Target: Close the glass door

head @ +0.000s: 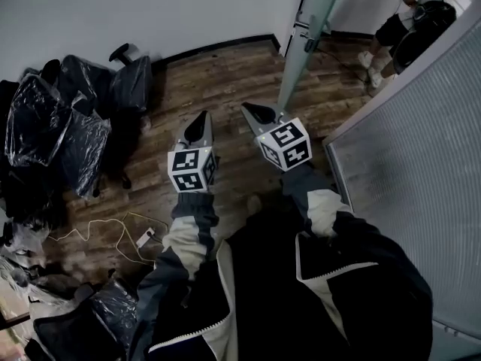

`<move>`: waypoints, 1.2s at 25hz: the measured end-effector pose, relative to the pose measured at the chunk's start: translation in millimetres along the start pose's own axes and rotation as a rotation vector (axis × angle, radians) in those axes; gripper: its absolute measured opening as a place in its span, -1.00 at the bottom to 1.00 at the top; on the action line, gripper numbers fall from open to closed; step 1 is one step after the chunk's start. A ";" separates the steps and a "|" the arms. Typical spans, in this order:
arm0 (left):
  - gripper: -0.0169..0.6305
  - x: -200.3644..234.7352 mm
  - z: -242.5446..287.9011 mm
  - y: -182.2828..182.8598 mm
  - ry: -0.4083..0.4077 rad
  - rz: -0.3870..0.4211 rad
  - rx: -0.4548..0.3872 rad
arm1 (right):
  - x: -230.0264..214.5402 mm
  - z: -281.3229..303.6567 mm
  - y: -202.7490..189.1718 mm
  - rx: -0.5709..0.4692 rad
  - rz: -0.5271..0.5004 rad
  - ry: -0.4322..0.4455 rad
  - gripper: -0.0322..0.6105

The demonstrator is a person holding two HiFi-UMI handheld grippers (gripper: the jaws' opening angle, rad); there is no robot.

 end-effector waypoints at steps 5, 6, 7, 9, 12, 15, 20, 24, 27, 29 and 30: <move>-0.95 1.3 62.2 18.2 0.012 0.007 -0.002 | -66.3 25.5 10.7 -0.011 0.022 -0.017 -0.89; -0.95 1.9 72.3 22.2 0.015 0.009 -0.004 | -77.2 29.3 13.7 -0.013 0.025 -0.019 -0.89; -0.95 2.8 81.5 26.0 0.019 0.012 -0.007 | -87.0 33.4 16.2 -0.014 0.027 -0.021 -0.89; -0.95 4.0 97.1 30.5 0.019 0.013 -0.007 | -104.3 41.7 18.3 -0.016 0.032 -0.027 -0.89; -0.95 11.1 117.7 35.7 0.013 0.010 -0.011 | -127.8 55.1 21.7 -0.022 0.041 -0.055 -0.89; -0.95 26.1 138.3 40.7 0.003 0.001 -0.008 | -147.3 68.9 27.8 -0.021 0.052 -0.094 -0.89; -0.95 61.9 183.0 50.5 -0.030 -0.006 -0.017 | -177.0 103.4 33.5 -0.020 0.063 -0.155 -0.89; -0.95 106.6 226.2 64.1 -0.077 -0.009 -0.021 | -198.9 141.0 45.8 -0.017 0.080 -0.228 -0.89; -0.95 136.7 256.3 79.6 -0.119 0.002 -0.024 | -216.5 168.8 60.5 -0.025 0.094 -0.290 -0.89; -0.95 159.4 276.3 88.7 -0.148 0.018 -0.024 | -225.6 190.2 71.1 -0.034 0.103 -0.326 -0.89; -0.95 171.6 285.5 92.0 -0.159 0.024 -0.025 | -229.2 201.1 75.1 -0.035 0.106 -0.342 -0.89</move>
Point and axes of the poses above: the fingertips, and each gripper's own axes: z forward along the fingers, x to its left, y out of its top, the point moved 1 cm from there along -z, backward along the fingers, and after that the axes turned 5 degrees about y, right-handed, at the moved point
